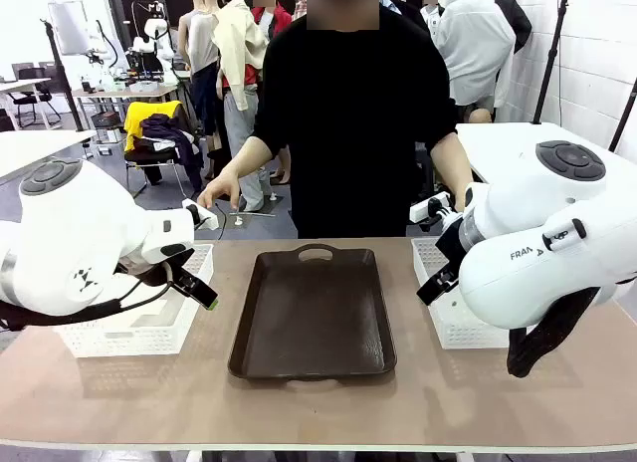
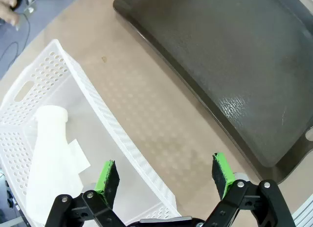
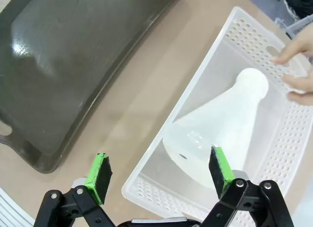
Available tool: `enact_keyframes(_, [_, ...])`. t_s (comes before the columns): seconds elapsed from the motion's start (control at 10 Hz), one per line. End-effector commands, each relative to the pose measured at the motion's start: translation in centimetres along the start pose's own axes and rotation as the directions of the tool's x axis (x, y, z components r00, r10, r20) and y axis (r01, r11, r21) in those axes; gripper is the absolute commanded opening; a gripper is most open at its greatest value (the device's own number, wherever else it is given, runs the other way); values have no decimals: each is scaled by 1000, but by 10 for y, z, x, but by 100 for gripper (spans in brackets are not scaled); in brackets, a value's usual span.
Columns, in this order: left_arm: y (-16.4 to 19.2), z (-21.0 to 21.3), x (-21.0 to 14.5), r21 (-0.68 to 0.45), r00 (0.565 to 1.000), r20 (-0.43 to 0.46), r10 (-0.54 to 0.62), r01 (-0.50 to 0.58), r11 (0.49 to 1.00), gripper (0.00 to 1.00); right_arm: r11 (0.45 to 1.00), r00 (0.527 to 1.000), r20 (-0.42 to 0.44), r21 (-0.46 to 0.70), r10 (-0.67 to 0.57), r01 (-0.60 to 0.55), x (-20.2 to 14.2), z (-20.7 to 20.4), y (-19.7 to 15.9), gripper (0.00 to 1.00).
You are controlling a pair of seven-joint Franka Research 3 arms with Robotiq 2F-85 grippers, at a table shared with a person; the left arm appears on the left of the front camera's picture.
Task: Prepare the laboratory tools.
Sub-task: Pick up the Big flask that the person points to.
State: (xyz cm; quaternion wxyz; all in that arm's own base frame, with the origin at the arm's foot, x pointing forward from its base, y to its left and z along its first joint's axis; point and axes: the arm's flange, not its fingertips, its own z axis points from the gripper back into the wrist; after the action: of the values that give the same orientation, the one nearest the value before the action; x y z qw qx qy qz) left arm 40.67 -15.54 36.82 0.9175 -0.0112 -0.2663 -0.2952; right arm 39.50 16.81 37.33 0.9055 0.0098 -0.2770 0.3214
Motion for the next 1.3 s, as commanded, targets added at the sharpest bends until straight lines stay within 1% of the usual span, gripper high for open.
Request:
enact_keyframes(0.0, [0, 0, 0, 0, 1000, 0, 0, 0, 1000, 100, 1000, 1000, 0, 0, 0, 0, 0, 0, 0, 100])
enact_keyframes(1.2, [0, 0, 0, 0, 1000, 0, 0, 0, 1000, 100, 1000, 1000, 0, 0, 0, 0, 0, 0, 0, 100])
